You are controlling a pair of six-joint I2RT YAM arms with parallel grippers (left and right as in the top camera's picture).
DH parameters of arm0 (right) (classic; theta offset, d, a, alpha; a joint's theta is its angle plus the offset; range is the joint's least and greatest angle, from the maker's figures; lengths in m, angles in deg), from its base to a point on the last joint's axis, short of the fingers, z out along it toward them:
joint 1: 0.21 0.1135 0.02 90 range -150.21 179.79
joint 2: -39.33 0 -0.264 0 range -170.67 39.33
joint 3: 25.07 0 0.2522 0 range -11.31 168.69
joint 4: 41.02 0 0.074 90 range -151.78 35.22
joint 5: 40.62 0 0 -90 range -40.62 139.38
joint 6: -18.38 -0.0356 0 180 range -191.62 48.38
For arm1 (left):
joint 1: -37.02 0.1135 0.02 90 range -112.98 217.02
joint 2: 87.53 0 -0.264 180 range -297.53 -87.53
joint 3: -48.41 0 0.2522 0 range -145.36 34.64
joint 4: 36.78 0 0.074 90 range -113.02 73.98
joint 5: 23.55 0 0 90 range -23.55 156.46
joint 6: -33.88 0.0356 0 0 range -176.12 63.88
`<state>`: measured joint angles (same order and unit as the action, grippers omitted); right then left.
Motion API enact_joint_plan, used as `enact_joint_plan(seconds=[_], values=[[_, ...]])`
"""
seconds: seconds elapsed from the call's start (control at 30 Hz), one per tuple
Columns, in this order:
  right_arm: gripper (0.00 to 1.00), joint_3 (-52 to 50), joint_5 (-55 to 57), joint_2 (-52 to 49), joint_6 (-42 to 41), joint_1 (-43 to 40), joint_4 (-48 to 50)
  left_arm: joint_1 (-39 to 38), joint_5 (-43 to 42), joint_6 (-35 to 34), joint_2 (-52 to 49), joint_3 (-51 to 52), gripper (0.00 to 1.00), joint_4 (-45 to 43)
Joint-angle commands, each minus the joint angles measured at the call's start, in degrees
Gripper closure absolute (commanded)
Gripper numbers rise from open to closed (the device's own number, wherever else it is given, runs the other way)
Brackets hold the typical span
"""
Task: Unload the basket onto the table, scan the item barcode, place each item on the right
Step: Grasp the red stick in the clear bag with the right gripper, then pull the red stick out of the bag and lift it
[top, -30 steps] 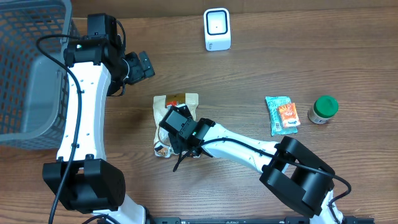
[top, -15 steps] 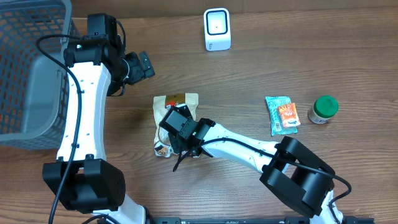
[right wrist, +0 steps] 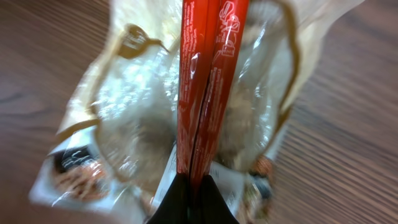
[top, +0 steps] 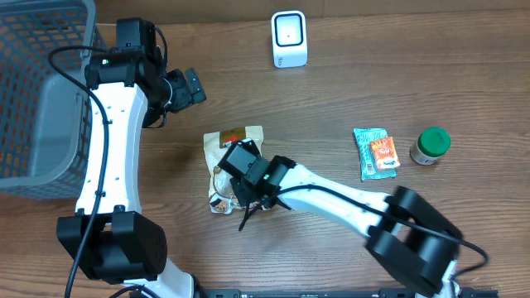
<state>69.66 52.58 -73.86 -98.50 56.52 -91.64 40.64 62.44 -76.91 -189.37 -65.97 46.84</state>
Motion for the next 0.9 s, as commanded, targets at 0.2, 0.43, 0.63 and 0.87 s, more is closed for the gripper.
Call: enact_joint_plan(seconds=[0.2,0.43,0.63,0.87], values=[[0.96,0.2,0.6,9.9,4.5,-0.8,-4.4,-0.4,0.1,0.7,1.2,-0.7,0.00,0.0],[0.96,0.1,1.9,9.9,4.4,-4.9,-9.0,-0.4,0.2,0.7,1.2,-0.7,0.00,0.0],[0.96,0.1,1.9,9.9,4.8,-9.5,-10.6,-0.4,0.2,0.7,1.2,-0.7,0.00,0.0],[0.96,0.1,1.9,9.9,18.2,-15.1,-8.6,-0.4,0.2,0.7,1.2,-0.7,0.01,0.0]])
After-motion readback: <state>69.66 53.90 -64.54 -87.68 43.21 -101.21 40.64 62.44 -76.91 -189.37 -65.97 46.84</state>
